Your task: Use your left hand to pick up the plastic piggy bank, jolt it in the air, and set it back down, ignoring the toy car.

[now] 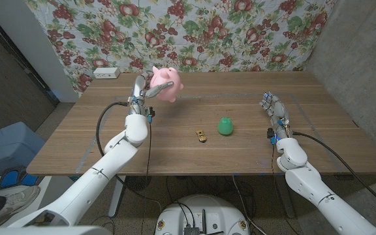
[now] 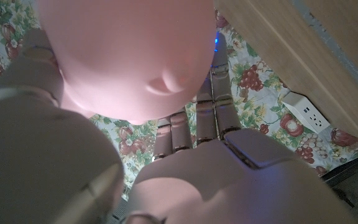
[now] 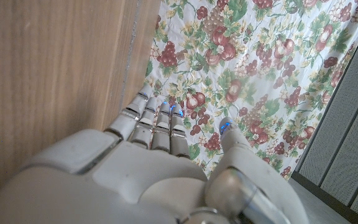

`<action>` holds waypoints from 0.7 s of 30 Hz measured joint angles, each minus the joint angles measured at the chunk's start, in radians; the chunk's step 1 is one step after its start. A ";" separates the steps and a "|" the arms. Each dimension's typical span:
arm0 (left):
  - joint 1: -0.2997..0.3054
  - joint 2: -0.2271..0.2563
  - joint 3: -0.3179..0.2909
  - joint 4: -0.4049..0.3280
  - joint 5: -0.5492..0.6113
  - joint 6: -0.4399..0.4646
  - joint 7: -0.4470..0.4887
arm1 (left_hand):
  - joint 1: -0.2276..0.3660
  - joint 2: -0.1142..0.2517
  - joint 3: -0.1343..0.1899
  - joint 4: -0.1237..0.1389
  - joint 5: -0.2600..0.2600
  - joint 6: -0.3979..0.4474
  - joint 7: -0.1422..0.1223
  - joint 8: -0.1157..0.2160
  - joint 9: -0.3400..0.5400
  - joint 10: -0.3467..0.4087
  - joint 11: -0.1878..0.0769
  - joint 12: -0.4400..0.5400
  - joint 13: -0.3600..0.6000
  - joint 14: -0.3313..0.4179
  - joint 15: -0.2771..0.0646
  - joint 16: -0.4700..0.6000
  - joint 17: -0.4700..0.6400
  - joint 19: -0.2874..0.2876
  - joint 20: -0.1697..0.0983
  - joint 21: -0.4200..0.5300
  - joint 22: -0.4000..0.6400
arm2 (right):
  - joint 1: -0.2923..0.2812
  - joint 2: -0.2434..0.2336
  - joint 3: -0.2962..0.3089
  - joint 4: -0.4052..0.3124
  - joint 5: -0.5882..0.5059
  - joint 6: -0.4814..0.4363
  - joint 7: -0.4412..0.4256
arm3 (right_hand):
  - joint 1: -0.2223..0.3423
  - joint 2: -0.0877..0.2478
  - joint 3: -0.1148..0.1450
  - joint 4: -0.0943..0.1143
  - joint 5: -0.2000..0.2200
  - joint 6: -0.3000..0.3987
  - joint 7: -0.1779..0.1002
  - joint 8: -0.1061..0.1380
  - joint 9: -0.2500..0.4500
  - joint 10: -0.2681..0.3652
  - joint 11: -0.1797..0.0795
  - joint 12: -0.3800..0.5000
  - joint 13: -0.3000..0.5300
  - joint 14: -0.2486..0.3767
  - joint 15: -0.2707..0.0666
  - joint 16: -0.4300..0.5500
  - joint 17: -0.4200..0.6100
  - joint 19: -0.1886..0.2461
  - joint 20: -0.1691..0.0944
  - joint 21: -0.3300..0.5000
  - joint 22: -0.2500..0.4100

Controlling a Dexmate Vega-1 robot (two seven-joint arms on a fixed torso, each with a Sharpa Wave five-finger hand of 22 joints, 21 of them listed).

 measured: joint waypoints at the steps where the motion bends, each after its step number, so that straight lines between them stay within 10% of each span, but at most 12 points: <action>1: -0.001 0.007 0.002 -0.009 -0.010 0.031 -0.016 | 0.000 0.000 0.000 0.000 0.000 0.000 0.000 0.000 0.000 0.000 0.000 0.000 0.000 0.000 0.000 0.001 -0.001 0.000 0.000 0.000 0.000 | 0.000 0.000 0.000 -0.001 -0.001 0.000 0.000 | 0.000 0.000 0.000 0.000 0.000 0.000 0.000 0.000 0.000 0.000 0.000 0.000 0.000 0.000 0.000 0.000 0.000 0.000 0.000 0.000 0.000; 21: -0.017 0.056 0.023 -0.042 -0.049 0.117 -0.053 | 0.000 0.000 0.000 0.000 0.000 0.000 0.000 -0.006 0.000 0.000 0.000 -0.003 0.000 0.000 0.000 0.003 -0.001 0.000 0.000 0.006 -0.005 | 0.006 0.002 -0.006 -0.004 -0.008 -0.006 -0.005 | 0.000 0.000 0.000 0.000 0.000 0.000 0.000 0.000 0.000 0.000 0.000 0.000 0.000 0.000 0.000 0.000 0.000 0.000 0.000 0.000 0.000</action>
